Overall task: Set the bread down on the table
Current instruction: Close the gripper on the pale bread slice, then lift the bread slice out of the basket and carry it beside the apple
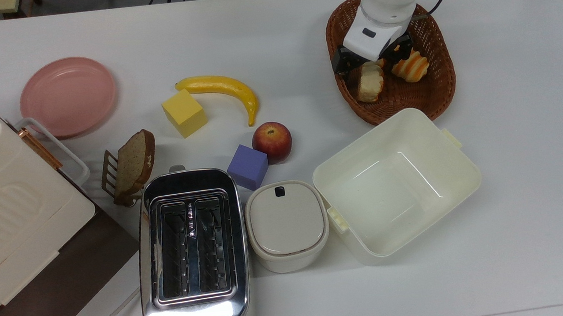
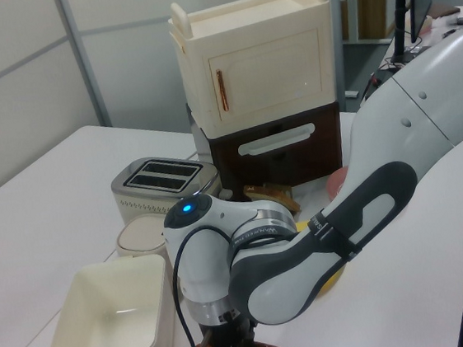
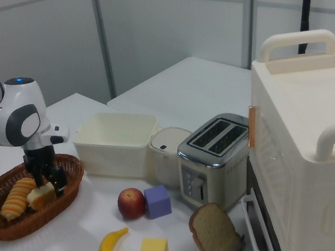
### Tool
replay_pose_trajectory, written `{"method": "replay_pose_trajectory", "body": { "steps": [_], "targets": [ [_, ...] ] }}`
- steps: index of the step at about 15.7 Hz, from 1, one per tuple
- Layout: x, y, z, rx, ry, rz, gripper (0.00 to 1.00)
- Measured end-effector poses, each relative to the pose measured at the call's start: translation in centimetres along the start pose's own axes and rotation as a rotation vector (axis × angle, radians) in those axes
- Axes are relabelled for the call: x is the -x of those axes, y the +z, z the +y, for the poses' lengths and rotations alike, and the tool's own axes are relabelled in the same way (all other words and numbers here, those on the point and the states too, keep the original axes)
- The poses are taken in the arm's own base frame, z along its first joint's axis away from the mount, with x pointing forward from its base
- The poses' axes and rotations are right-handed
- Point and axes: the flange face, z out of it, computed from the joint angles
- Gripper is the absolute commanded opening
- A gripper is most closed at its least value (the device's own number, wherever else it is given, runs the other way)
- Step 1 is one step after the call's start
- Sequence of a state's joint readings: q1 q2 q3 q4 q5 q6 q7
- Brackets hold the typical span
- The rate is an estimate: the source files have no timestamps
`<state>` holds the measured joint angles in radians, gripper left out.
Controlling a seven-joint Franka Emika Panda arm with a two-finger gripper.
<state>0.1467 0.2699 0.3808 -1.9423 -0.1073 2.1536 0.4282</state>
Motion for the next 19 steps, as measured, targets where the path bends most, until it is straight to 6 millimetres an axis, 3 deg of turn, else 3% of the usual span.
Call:
{"method": "replay_pose_trajectory", "body": {
  "steps": [5,6,7,10,11,19],
  "targets": [
    [0.23,0.61,-0.18,0.002,-0.004,-0.012,0.97],
    [0.27,0.67,-0.22,0.002,-0.005,-0.013,0.77],
    [0.3,0.69,-0.29,0.002,-0.006,-0.012,0.48],
    [0.39,0.92,-0.44,-0.002,-0.009,-0.005,0.05],
    [0.43,1.0,-0.44,-0.003,-0.009,-0.005,0.0],
    [0.38,0.74,-0.51,-0.006,-0.004,0.004,0.0]
  ]
}}
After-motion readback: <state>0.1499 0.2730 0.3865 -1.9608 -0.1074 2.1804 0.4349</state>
